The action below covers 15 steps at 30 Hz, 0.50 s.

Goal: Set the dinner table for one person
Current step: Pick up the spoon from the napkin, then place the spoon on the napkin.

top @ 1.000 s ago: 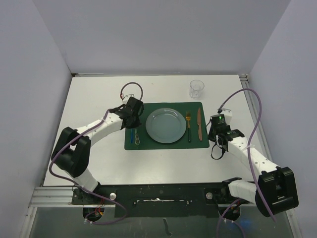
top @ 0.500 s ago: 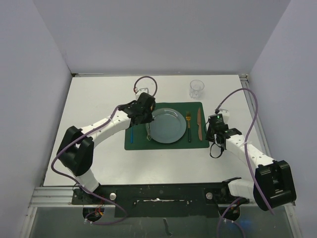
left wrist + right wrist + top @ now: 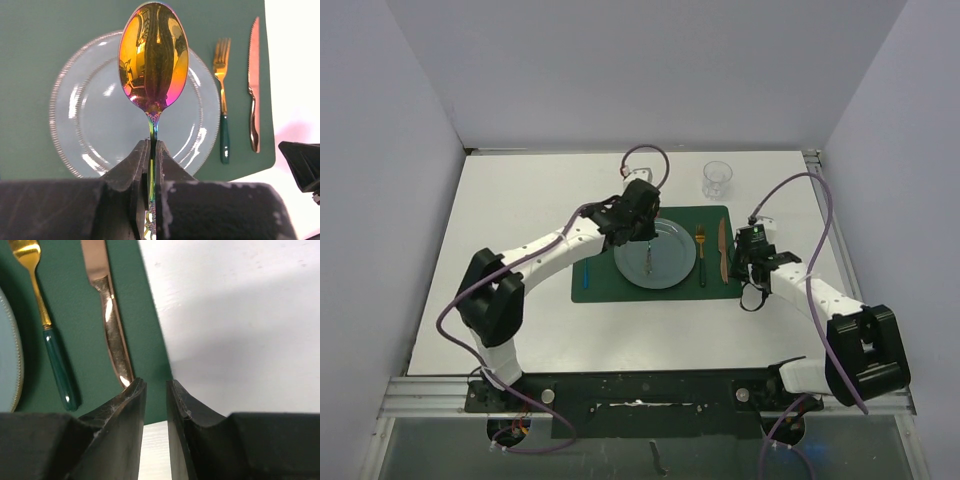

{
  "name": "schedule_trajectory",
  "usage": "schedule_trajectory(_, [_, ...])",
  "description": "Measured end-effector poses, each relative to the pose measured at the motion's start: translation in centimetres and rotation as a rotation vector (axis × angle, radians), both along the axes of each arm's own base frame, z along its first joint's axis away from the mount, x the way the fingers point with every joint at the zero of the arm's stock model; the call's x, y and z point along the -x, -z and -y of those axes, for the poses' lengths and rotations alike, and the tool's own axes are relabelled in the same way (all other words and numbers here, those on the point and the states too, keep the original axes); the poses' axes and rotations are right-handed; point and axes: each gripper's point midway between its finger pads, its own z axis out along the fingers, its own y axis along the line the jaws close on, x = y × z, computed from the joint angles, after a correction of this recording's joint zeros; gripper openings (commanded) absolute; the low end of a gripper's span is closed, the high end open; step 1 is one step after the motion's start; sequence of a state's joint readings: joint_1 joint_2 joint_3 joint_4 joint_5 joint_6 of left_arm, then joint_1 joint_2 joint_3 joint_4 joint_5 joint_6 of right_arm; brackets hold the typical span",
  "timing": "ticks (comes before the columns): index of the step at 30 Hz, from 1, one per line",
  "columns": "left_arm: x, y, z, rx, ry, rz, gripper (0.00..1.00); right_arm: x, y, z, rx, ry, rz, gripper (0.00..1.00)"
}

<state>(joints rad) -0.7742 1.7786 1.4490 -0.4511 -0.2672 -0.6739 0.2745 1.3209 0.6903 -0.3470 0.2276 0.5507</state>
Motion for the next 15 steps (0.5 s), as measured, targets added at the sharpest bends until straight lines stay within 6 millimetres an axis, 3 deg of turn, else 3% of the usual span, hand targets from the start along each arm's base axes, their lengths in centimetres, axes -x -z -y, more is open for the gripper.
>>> schedule_trajectory(5, [0.6, 1.6, 4.1, 0.005, 0.074, -0.022, 0.0, -0.3, -1.6, 1.5, 0.055, 0.059, 0.033, 0.25])
schedule_trajectory(15, [1.7, 4.9, 10.7, 0.048, 0.164, -0.07, 0.0, -0.1, -8.7, 4.4, 0.058, 0.19, 0.254, 0.25])
